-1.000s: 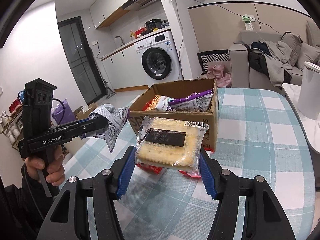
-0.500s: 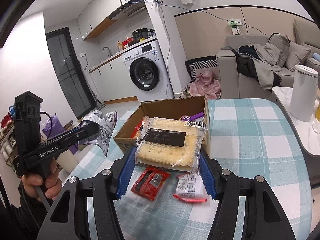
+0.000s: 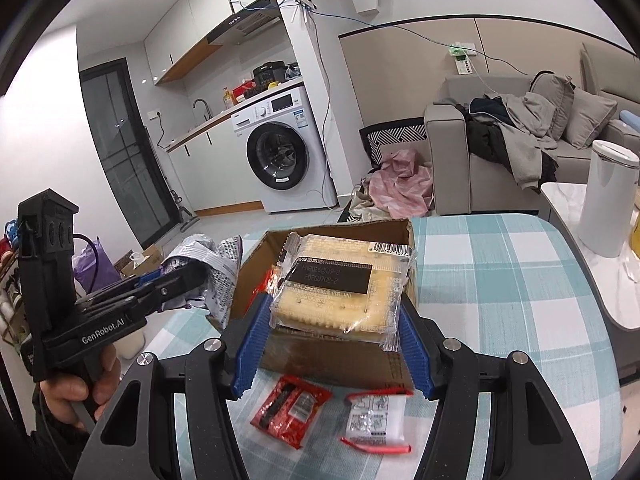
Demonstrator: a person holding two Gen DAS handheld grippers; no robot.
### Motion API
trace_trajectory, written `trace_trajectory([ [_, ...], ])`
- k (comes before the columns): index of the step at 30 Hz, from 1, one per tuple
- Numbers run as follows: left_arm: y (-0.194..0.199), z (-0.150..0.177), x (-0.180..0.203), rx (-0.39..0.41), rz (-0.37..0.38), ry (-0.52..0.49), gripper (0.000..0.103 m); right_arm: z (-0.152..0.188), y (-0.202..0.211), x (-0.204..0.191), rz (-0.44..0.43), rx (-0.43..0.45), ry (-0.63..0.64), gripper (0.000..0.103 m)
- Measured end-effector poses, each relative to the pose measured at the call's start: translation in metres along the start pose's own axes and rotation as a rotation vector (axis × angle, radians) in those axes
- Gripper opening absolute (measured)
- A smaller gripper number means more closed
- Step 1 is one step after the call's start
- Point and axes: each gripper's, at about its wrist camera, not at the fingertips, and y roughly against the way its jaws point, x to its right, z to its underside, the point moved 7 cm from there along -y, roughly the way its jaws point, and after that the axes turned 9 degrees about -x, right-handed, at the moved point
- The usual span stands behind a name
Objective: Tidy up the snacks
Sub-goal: 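Lift both packs over the box and open both tools to drop them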
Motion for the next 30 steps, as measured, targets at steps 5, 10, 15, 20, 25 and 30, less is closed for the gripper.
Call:
trace_trajectory([
  [5,-0.017,-0.008,0.003,0.008,-0.012,-0.006,0.028,-0.008,-0.013,0.001,-0.007,0.003,-0.011,0.061],
  [10,-0.034,-0.014,0.003,0.001,-0.016,-0.005,0.028,-0.014,-0.025,0.003,-0.007,-0.005,-0.022,0.061],
  [15,-0.044,-0.017,0.002,-0.002,-0.01,0.006,0.028,-0.018,-0.037,0.006,0.001,-0.009,-0.042,0.062],
  [20,-0.068,-0.02,-0.001,-0.016,-0.007,0.017,0.029,-0.019,-0.053,0.013,0.008,-0.025,-0.079,0.062],
  [25,-0.088,-0.02,-0.001,-0.029,-0.005,0.012,0.029,-0.022,-0.063,0.019,0.024,-0.025,-0.092,0.063],
  [30,-0.1,-0.021,0.0,-0.044,-0.014,0.007,0.029,-0.023,-0.064,0.018,0.032,-0.01,-0.067,0.076],
])
